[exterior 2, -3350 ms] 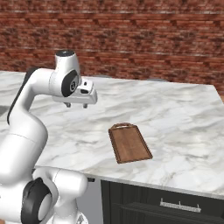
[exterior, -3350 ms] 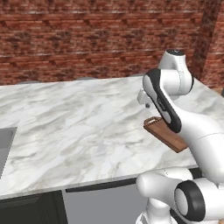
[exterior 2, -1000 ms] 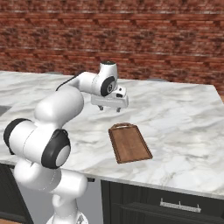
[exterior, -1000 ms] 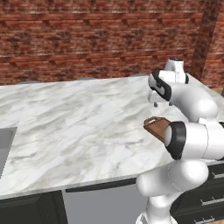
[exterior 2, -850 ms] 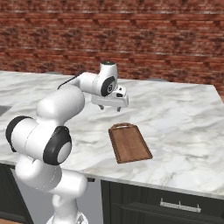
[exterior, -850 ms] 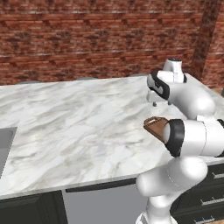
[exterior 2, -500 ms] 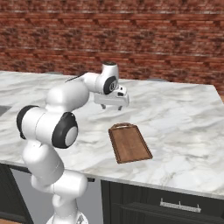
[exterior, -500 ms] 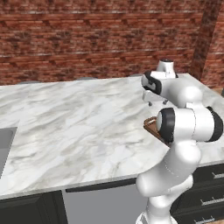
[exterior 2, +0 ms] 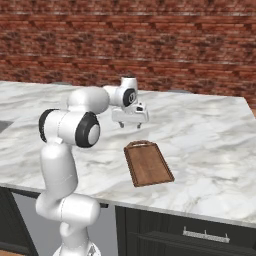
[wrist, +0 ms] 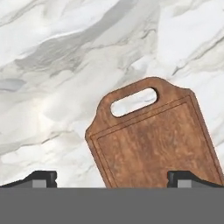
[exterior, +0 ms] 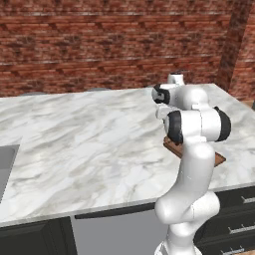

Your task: Move the cutting board and knife to the sink. Then move spray from the cabinet to the counter.

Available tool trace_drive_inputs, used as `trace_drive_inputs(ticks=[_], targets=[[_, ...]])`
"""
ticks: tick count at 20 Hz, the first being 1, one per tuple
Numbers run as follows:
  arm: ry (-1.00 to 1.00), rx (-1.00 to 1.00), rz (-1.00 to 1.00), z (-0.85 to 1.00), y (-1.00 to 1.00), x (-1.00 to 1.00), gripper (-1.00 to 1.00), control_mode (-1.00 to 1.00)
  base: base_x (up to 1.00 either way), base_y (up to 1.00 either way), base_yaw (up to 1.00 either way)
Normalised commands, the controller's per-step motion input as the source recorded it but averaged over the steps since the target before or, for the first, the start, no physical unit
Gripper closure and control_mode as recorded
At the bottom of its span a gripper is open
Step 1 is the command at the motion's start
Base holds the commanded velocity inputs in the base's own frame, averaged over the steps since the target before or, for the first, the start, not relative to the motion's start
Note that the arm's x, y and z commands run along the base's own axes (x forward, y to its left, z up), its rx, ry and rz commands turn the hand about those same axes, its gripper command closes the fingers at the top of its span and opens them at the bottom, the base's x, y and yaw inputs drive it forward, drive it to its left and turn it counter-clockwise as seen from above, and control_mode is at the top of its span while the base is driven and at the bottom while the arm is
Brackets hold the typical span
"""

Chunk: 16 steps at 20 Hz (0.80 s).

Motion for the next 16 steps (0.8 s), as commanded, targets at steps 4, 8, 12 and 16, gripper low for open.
trace_drive_inputs(ticks=[4,8,12,16], targets=[[0.19,-0.03,0.03,-0.62,0.0,0.57,-1.0,-1.0,0.0,0.0,0.0],[0.1,-0.01,0.03,-0.54,0.0,0.54,-1.0,-1.0,0.0,0.0,0.0],[0.02,0.0,0.02,-0.53,0.0,0.33,-1.0,-1.0,0.0,0.0,0.0],[0.0,0.0,0.04,-0.56,0.0,0.13,-1.0,-1.0,0.0,0.0,0.0]])
